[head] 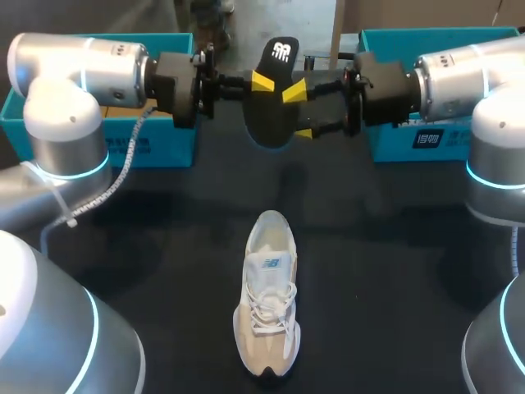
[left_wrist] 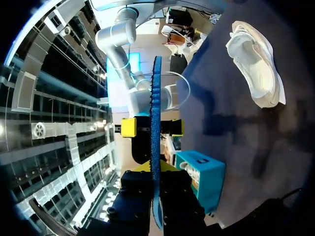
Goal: Take the shoe out of the shoebox, open the shoe tongue, remove and reinsert the insole, then place the shoe into the shoebox
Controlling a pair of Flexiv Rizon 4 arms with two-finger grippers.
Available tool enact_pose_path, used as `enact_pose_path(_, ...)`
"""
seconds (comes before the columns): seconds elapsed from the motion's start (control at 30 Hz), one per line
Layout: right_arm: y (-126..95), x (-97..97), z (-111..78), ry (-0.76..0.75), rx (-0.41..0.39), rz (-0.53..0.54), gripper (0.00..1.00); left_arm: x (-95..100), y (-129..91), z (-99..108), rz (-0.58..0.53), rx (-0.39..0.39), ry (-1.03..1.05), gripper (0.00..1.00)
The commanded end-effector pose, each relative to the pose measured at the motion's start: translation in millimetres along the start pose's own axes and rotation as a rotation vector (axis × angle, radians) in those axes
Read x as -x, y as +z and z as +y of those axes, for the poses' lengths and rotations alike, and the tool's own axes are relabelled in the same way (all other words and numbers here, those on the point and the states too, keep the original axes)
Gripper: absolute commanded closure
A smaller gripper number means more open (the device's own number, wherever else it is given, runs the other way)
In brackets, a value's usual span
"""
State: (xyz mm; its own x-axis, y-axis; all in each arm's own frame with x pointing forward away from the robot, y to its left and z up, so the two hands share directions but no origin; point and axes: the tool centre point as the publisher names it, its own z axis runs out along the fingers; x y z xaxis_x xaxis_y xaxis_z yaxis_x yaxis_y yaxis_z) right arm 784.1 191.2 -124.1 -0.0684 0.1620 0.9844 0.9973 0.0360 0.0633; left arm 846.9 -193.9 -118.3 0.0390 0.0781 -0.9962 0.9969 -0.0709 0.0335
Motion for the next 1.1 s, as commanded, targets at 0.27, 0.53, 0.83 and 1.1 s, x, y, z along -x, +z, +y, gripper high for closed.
enact_pose_path(0.27,11,-2.5,-2.2,-0.025,-0.003,-0.003,0.54,-4.2,5,-1,-0.003,0.007,0.007,1.0)
enact_pose_path(0.53,14,-2.1,-3.7,-0.025,0.003,-0.001,0.56,-5.5,7,-4,-0.012,0.012,0.019,1.0)
enact_pose_path(0.83,16,-1.4,-4.9,-0.024,0.002,0.002,1.0,-5.2,8,-6,-0.017,0.019,0.034,1.0)
enact_pose_path(1.1,14,-0.2,-6.5,-0.028,0.008,0.004,1.0,-4.1,5,-11,-0.018,0.02,0.026,0.01)
